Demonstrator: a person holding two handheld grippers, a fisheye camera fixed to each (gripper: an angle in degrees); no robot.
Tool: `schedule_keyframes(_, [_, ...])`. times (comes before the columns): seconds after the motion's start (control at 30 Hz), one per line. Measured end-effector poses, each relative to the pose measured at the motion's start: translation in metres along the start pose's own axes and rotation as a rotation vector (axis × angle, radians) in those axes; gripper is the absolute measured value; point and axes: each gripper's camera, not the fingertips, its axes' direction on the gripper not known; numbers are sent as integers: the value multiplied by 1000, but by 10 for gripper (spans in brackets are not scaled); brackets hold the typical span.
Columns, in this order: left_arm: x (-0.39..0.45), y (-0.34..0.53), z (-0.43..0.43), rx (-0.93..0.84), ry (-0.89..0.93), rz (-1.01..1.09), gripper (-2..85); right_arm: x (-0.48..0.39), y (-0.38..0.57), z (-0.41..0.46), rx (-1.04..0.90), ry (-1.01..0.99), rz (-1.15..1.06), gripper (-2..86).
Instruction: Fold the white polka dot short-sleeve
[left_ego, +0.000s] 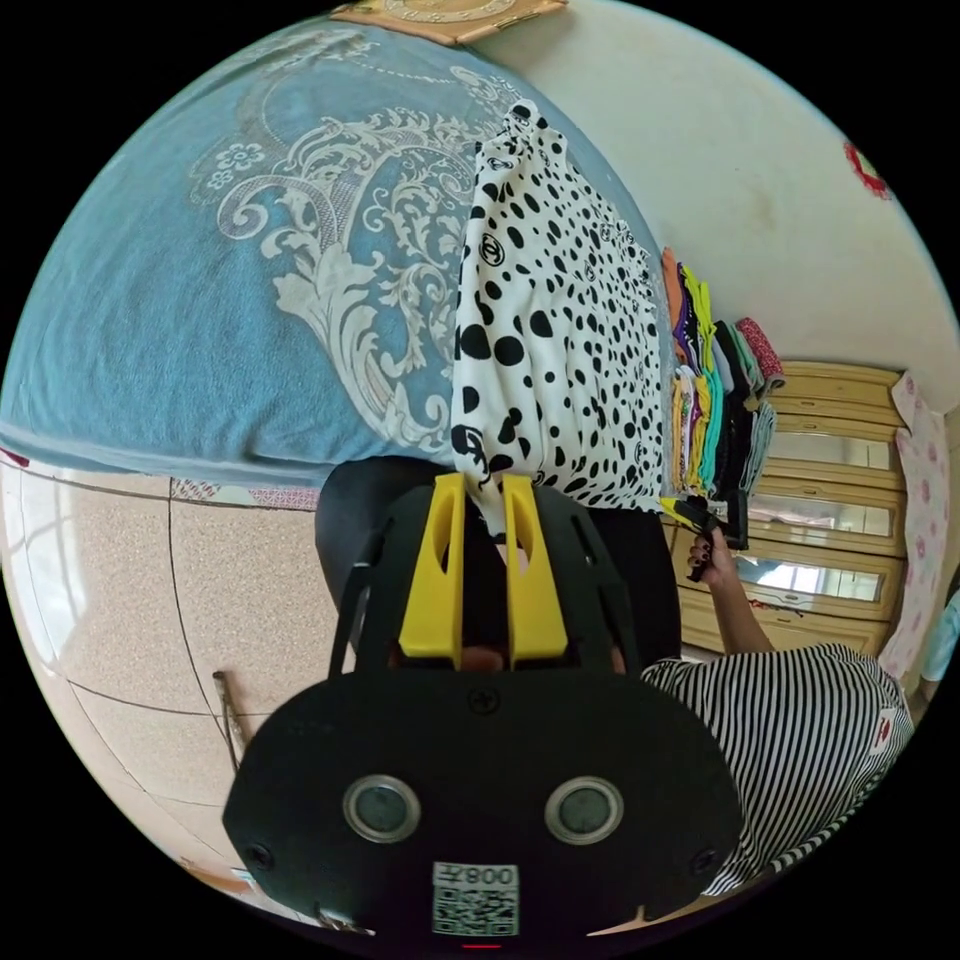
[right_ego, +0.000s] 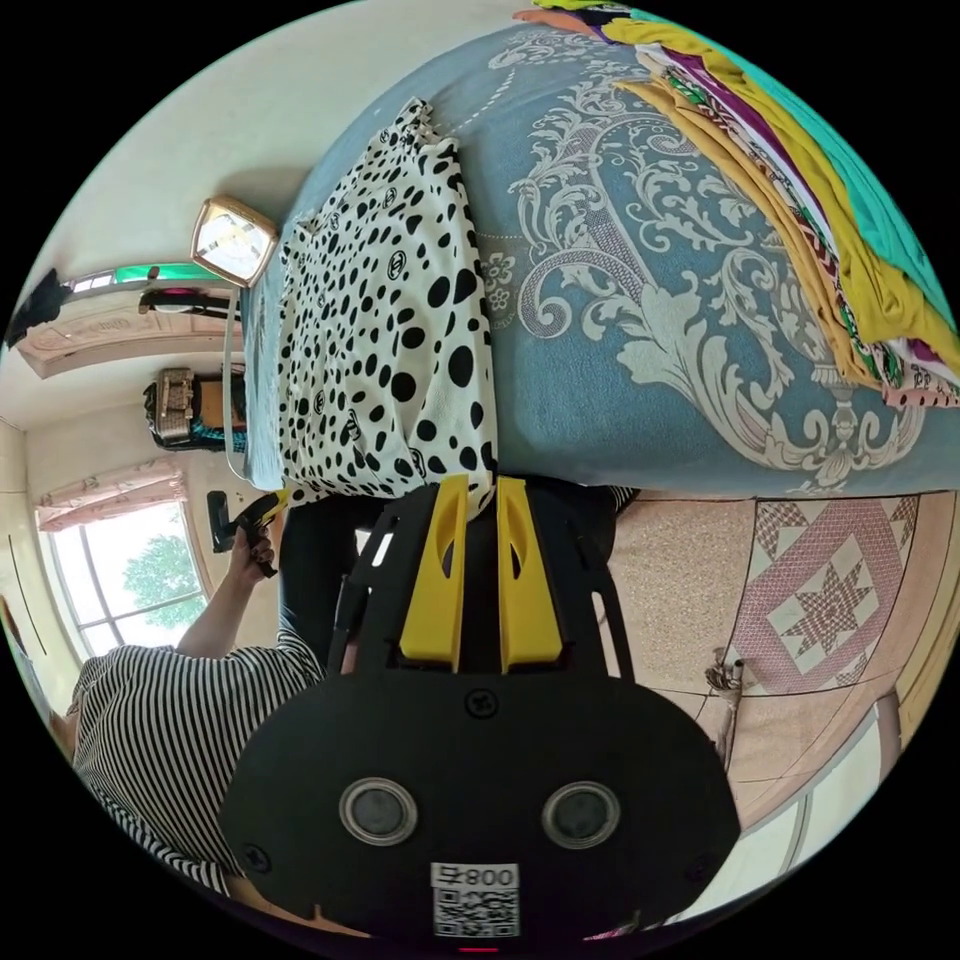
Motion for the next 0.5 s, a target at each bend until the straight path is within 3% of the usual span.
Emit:
schedule_keyframes(0.27, [19, 10, 9, -68, -102, 29, 22, -3, 20, 14, -39, 46, -5, 45])
schedule_keyframes(0.5, [20, 41, -17, -5, -32, 13, 8, -2, 41, 3, -40, 68, -49, 21])
